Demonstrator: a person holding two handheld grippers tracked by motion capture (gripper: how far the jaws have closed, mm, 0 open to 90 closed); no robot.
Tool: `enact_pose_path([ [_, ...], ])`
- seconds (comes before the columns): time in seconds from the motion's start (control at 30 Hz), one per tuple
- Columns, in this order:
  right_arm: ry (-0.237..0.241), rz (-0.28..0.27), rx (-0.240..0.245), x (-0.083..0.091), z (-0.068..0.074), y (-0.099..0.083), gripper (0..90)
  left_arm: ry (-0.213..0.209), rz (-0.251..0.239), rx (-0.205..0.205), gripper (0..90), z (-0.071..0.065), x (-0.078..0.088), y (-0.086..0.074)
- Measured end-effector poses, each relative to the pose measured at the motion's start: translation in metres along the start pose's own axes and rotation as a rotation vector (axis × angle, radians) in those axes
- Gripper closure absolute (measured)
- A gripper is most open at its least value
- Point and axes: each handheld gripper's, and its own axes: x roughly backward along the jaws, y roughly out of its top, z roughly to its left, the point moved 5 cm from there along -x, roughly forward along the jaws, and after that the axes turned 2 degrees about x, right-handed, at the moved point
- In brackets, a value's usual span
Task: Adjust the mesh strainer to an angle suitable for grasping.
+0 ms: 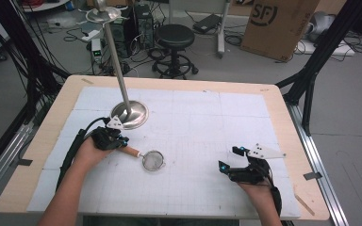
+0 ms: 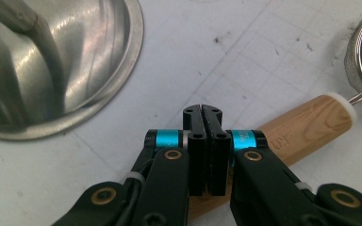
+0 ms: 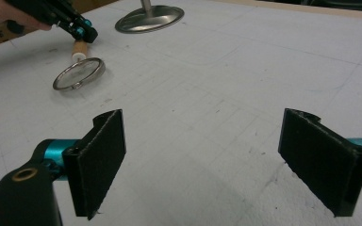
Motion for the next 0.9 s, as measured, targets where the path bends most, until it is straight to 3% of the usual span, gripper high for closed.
enact_pose_path([
  [0.1,0.002,0.002,-0.005,0.000,0.001,0.000,14.5,-0.001,0.004,-0.001,89.0,-0.002,0.003,-0.006],
  [0.47,0.002,0.011,0.003,-0.002,0.002,-0.001,14.5,-0.038,-0.080,0.018,89.6,-0.018,0.020,-0.027],
  [0.57,0.002,0.013,0.004,-0.002,0.002,-0.001,14.6,-0.037,-0.069,0.003,89.6,-0.023,0.021,-0.029],
  [0.73,0.003,0.009,-0.001,-0.001,0.001,-0.001,14.5,-0.058,-0.104,-0.003,89.6,-0.034,0.023,-0.032],
  [0.9,0.001,0.017,-0.001,-0.001,0.001,-0.002,14.5,-0.059,-0.148,-0.008,85.8,-0.036,0.029,-0.031],
])
